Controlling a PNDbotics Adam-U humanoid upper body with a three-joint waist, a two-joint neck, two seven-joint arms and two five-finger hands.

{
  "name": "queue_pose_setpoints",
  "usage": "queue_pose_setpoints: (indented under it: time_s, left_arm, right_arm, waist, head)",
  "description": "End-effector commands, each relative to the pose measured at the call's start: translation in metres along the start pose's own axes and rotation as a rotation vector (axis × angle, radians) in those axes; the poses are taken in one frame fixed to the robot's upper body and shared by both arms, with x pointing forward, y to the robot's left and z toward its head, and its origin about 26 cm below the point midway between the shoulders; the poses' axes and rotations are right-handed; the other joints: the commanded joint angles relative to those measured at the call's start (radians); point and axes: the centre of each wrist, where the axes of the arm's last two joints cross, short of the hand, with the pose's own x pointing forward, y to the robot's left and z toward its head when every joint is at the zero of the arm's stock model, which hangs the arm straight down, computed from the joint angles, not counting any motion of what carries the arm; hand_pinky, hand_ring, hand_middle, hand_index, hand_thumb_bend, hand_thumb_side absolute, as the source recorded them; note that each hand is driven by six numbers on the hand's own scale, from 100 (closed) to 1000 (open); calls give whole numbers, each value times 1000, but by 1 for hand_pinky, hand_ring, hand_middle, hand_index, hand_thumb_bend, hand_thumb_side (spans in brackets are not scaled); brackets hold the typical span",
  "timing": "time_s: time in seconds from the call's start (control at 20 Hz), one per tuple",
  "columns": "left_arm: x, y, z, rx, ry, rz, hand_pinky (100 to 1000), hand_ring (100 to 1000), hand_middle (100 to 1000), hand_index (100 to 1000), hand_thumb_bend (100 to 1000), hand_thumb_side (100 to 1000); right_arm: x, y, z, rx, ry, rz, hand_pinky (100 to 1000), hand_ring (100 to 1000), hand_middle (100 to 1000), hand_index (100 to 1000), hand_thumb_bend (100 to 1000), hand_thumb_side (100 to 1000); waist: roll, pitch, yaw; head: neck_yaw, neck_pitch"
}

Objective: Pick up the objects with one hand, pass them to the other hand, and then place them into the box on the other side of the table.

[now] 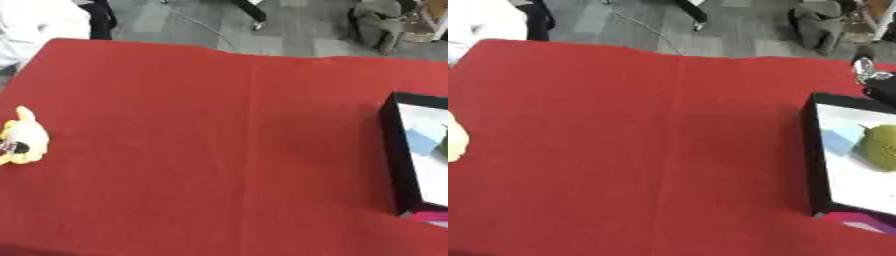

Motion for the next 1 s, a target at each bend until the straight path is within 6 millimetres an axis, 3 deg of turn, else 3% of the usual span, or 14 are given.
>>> queue_pose_setpoints:
  time_s: [0.05,0.25,0.4,0.65,0.7,1.0]
  left_arm:
    - [3,7,0,-41,38,31,909,875,800,874,544,403]
    - [10,3,0,-62,-9,58,883,806,729,804,207,383]
    - [16,6,6,-64,-59,92,867,775,698,774,100,342]
    - [23,16,20,2,-102,142,784,662,577,647,100,284]
    - [25,18,24,26,-106,148,754,619,529,587,100,252]
    - [39,28,56,171,-209,142,723,574,470,509,100,293]
  right_arm:
    - [4,-9,-2,-22,-17,10,991,1000,910,972,100,484]
    - [2,-8,-1,-19,-11,10,992,1000,910,972,100,496]
    - [1,-7,0,-14,-5,11,993,1000,910,974,100,497]
    - [0,-6,1,-6,0,12,993,1000,910,975,100,497]
    - [0,-6,1,-5,-1,13,993,1000,909,974,100,494]
    - [2,-9,0,-12,-13,14,993,1000,913,973,100,490]
  waist:
    - [4,-14,-1]
    - [6,-14,-2]
    - [9,-15,-2]
    - [11,-16,-3]
    - [11,-16,-4]
    - [11,-16,-2]
  head:
    - [6,-1]
    - [4,0]
    - [2,0]
    - [-3,-1]
    - [-3,-1]
    - [-12,-5]
